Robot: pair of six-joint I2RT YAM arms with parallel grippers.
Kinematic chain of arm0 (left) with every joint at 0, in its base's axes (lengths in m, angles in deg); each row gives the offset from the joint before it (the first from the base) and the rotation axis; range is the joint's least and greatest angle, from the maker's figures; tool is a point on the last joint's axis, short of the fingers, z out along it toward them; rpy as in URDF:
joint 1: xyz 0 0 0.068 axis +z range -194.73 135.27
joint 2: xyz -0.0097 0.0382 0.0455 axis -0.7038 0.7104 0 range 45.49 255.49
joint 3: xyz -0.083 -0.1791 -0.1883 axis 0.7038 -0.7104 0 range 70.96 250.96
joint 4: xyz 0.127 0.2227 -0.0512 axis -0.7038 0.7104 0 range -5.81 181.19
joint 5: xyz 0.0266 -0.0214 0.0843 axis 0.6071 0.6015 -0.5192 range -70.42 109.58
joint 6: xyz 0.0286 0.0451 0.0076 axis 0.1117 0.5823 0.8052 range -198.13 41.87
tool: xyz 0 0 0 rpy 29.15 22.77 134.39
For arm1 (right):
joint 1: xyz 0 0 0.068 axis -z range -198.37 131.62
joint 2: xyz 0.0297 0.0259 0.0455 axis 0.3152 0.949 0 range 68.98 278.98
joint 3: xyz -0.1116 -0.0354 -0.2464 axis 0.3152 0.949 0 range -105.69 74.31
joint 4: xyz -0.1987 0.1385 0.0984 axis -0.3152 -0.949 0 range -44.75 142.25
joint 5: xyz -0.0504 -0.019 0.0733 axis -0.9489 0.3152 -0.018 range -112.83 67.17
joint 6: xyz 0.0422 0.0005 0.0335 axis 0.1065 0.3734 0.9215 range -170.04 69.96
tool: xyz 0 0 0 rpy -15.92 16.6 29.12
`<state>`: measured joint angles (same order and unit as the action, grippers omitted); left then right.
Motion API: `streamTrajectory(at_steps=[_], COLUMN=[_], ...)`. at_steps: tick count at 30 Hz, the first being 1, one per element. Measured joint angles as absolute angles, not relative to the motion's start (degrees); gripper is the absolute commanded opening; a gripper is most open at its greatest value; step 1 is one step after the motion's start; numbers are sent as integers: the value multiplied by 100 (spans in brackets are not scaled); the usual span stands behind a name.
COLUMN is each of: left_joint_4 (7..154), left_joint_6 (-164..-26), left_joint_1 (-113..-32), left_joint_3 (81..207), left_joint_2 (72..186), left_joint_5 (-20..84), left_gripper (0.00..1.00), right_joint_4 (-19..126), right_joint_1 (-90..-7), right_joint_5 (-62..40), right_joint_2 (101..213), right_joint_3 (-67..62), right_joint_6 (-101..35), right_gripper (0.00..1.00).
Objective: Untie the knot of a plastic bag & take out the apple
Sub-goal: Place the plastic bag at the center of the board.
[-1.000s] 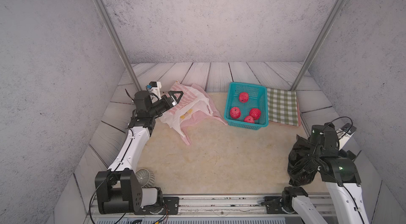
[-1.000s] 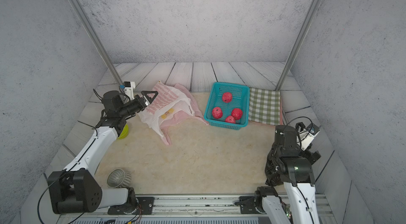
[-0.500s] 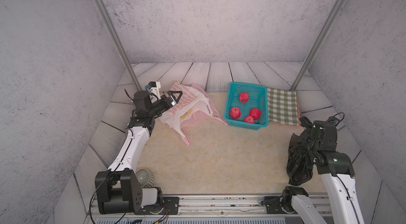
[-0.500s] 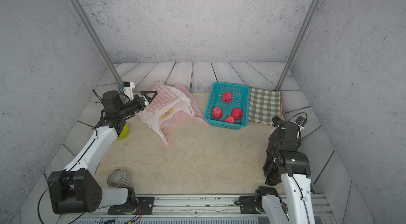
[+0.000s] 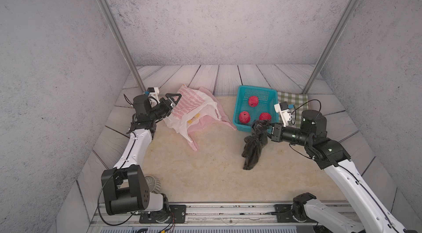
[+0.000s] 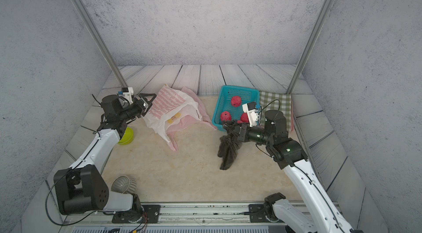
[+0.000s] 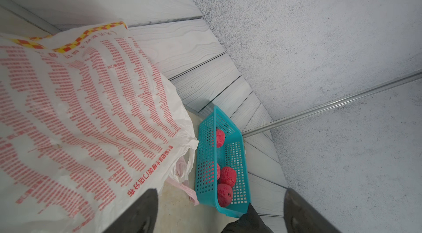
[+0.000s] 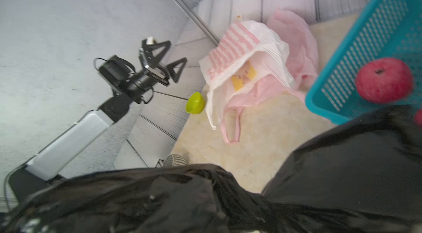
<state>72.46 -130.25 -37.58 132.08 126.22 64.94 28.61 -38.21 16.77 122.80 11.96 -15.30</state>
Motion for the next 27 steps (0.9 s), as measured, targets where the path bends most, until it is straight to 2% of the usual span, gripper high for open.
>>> streamTrajectory(at_steps=[3,6,8,10,11,15,20,23,27], left_joint_4=[7218,7224,7231,7272,7349,8026,9198,10002,10975], left_joint_6=[-13023,-13016,-12996,-12920,-12850,-12249,-11195,-10662,-10247], left_joint_1=[-3755,-3755,-3771,-3823,-3876,-4509,-5801,-6293,-6719], left_joint_3=[13208,13208,13208,13215,13237,13608,14251,14367,14117], left_joint_2=[12622,12622,12624,12633,12642,12731,12742,12718,12626], left_joint_5=[6538,6551,6551,6547,6540,6462,6018,5692,5082], left_gripper=[87,87,87,87,87,87,88,87,86], right_joint_4=[2854,2701,2736,2765,2754,2229,1873,2009,2282], right_joint_1=[-3823,-3834,-3834,-3832,-3828,-3830,-3834,-3834,-3839], right_joint_5=[1570,993,516,193,114,-137,-314,-81,446], right_joint_2=[12455,12485,12334,12107,12000,11113,9500,9471,10035], right_joint_3=[947,1224,1921,2929,3373,4649,4560,4503,4739], right_joint_6=[-1629,-1769,-1790,-1727,-1690,-1644,-1692,-1712,-1775], right_gripper=[6,23,33,52,56,64,69,69,69])
